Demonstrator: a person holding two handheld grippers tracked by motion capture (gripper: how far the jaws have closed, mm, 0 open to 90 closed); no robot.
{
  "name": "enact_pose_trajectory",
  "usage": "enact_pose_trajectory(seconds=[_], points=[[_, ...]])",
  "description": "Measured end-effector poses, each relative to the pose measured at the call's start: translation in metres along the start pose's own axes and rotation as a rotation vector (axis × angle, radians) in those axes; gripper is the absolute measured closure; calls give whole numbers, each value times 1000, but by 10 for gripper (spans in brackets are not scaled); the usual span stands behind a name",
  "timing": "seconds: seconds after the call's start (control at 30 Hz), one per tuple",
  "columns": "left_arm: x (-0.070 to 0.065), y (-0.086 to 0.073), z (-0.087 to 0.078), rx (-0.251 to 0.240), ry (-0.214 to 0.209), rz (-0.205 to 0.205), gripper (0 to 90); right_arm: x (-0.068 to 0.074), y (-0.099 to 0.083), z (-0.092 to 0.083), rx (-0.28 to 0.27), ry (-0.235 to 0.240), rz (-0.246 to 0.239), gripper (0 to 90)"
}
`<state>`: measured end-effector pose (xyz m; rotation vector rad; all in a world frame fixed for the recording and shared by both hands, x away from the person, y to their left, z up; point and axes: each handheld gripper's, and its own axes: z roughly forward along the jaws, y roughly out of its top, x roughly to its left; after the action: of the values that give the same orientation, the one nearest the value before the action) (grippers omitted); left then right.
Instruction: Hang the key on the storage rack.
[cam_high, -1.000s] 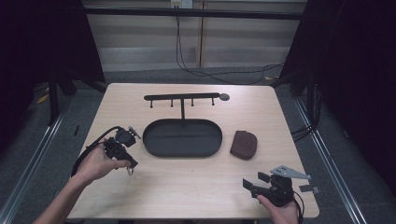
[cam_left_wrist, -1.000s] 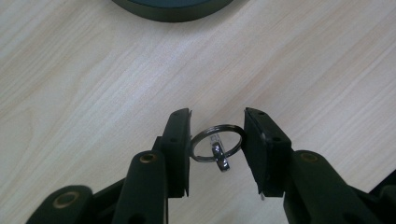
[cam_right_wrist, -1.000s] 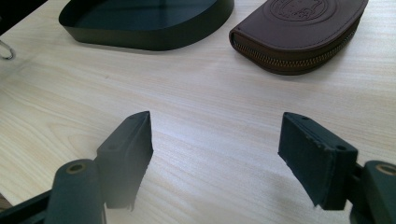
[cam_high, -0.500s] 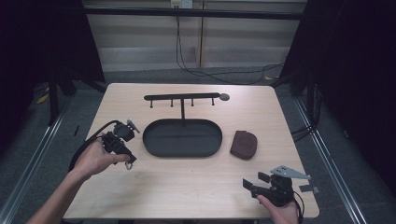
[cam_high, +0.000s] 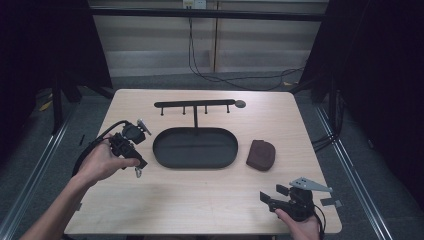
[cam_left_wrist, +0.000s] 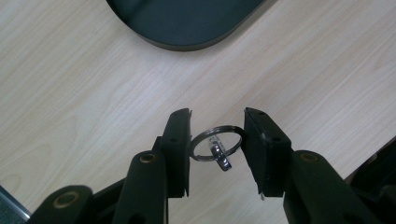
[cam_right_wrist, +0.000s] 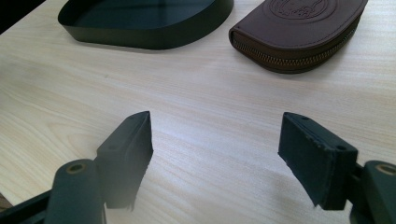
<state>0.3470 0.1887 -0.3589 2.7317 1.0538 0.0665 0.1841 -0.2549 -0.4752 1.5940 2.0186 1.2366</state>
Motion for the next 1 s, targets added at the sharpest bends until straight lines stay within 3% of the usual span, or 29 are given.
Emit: enact_pose_trajectory(seconds=[0.47, 0.63, 1.0], points=[[6, 16, -20, -16, -8, -19, 628, 0, 0, 0, 3, 4, 0, 258], [6, 22, -29, -24, -13, -5, 628, 0, 0, 0, 4, 3, 0, 258], [7, 42, -40, 6, -6, -7, 628, 0, 0, 0, 7, 3, -2, 259]])
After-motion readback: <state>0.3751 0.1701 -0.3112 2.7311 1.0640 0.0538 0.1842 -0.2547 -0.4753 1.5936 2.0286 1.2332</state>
